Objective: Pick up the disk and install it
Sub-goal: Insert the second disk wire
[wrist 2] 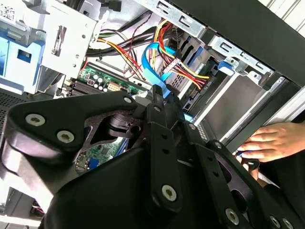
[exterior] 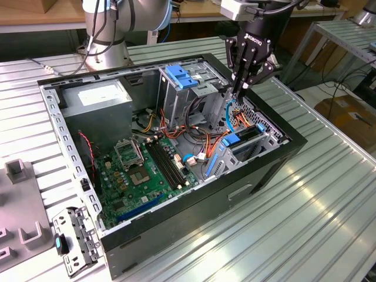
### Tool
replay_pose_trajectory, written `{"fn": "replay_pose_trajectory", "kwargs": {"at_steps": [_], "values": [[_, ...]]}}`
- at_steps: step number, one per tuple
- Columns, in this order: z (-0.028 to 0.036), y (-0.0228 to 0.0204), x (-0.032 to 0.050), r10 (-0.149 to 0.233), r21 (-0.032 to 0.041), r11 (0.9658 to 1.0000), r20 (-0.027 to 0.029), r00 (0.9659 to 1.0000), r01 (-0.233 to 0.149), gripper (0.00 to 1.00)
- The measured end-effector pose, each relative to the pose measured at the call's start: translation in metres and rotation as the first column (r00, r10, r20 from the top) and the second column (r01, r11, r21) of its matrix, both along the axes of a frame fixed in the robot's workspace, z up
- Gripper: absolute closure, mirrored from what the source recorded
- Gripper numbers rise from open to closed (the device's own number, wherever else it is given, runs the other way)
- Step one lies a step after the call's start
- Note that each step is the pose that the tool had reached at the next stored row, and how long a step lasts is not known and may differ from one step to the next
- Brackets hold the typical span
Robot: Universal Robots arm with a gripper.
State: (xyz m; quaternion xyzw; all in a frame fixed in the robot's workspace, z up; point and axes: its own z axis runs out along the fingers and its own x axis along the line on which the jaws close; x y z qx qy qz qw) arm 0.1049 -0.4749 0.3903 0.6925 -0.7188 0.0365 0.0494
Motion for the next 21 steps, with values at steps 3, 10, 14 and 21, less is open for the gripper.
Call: {"fn": "replay_pose_trajectory", "kwargs": {"at_steps": [3, 10, 14, 21], "values": [[0.0000, 0.0000, 0.0000, 0.000, 0.0000, 1.0000, 0.0000, 1.0000, 0.000, 0.76], [0.0000, 0.0000, 0.0000, 0.000, -0.0005, 1.0000, 0.0000, 1.0000, 0.000, 0.76], [0.0000, 0.0001, 0.0000, 0.000, -0.0009, 1.0000, 0.0000, 1.0000, 0.000, 0.76], [-0.0027, 0.0006, 0.0009, 0.000, -0.0103, 0.9999, -0.0001, 1.0000, 0.000, 0.76]]}}
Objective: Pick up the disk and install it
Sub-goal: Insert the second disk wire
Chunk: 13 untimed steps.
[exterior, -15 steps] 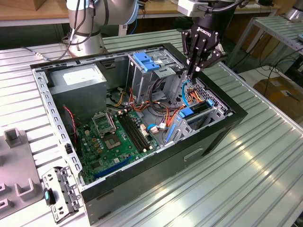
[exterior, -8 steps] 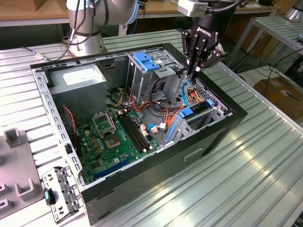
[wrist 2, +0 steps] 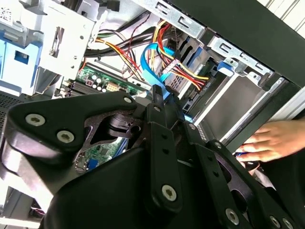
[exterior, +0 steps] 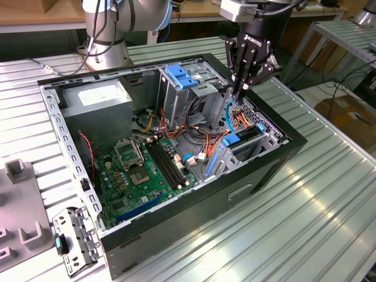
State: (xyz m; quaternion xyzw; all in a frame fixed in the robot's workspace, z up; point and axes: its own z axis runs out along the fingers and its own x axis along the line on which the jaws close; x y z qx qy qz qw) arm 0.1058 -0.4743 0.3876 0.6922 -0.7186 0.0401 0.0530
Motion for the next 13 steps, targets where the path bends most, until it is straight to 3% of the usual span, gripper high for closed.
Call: {"fn": "replay_pose_trajectory", "kwargs": {"at_steps": [3, 4, 10, 13], "values": [[-0.0008, 0.0000, 0.0003, 0.000, -0.0101, 0.9999, 0.0001, 1.0000, 0.000, 0.75], [-0.0018, 0.0000, 0.0005, 0.000, -0.0105, 0.9999, 0.0001, 1.0000, 0.000, 0.69], [-0.0140, 0.0000, 0.0008, 0.000, -0.0128, 0.9999, 0.0000, 1.0000, 0.000, 0.69], [-0.0154, 0.0001, 0.0008, 0.000, -0.0179, 0.9998, 0.0001, 1.0000, 0.000, 0.81]]}}
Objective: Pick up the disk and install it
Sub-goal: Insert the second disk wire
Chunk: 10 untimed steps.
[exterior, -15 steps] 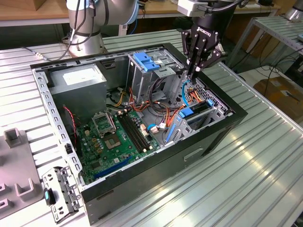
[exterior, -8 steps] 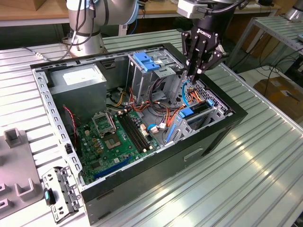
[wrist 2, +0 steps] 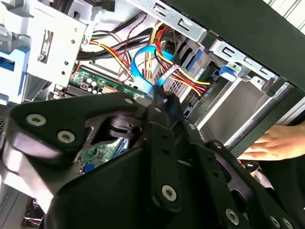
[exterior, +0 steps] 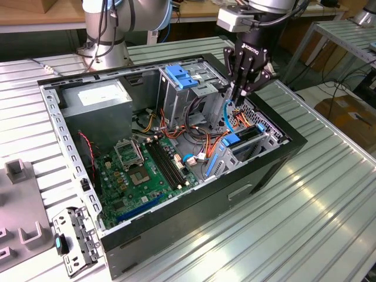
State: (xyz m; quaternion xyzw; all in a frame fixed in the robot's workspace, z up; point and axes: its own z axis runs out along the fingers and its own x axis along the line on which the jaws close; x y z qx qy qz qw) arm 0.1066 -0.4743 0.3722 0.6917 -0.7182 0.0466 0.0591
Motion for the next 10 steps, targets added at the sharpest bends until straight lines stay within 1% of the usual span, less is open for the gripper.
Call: {"fn": "replay_pose_trajectory", "kwargs": {"at_steps": [1, 2, 7, 9, 10], "values": [[-0.0004, 0.0000, 0.0000, 0.000, -0.0011, 1.0000, 0.0000, 1.0000, 0.000, 0.81], [-0.0009, 0.0000, 0.0000, 0.000, -0.0019, 1.0000, 0.0000, 1.0000, 0.000, 0.84], [-0.0018, 0.0000, 0.0000, 0.000, -0.0028, 1.0000, 0.0000, 1.0000, 0.000, 0.84], [-0.0019, -0.0015, -0.0001, 0.000, -0.0027, 1.0000, 0.0001, 1.0000, 0.000, 0.84], [-0.0019, -0.0031, -0.0002, 0.000, -0.0026, 1.0000, 0.0001, 1.0000, 0.000, 0.84]]}}
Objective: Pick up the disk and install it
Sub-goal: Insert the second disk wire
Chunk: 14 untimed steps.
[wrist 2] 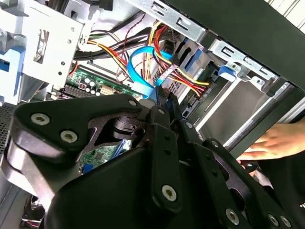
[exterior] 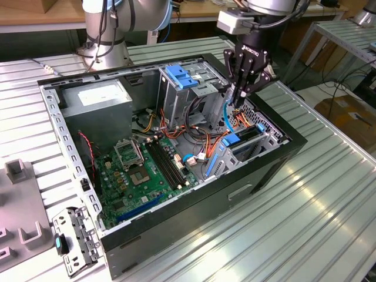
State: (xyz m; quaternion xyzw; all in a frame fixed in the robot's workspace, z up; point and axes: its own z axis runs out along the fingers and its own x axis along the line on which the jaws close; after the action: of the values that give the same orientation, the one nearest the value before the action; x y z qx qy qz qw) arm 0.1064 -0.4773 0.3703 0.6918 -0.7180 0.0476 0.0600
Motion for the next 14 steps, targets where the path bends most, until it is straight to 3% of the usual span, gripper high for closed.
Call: {"fn": "replay_pose_trajectory", "kwargs": {"at_steps": [4, 14], "values": [[-0.0001, -0.0075, -0.0015, 0.002, 0.0003, 1.0000, 0.0008, 1.0000, -0.002, 0.84], [-0.0026, -0.0196, -0.0068, 0.005, 0.0003, 1.0000, 0.0014, 1.0000, -0.005, 0.84]]}}
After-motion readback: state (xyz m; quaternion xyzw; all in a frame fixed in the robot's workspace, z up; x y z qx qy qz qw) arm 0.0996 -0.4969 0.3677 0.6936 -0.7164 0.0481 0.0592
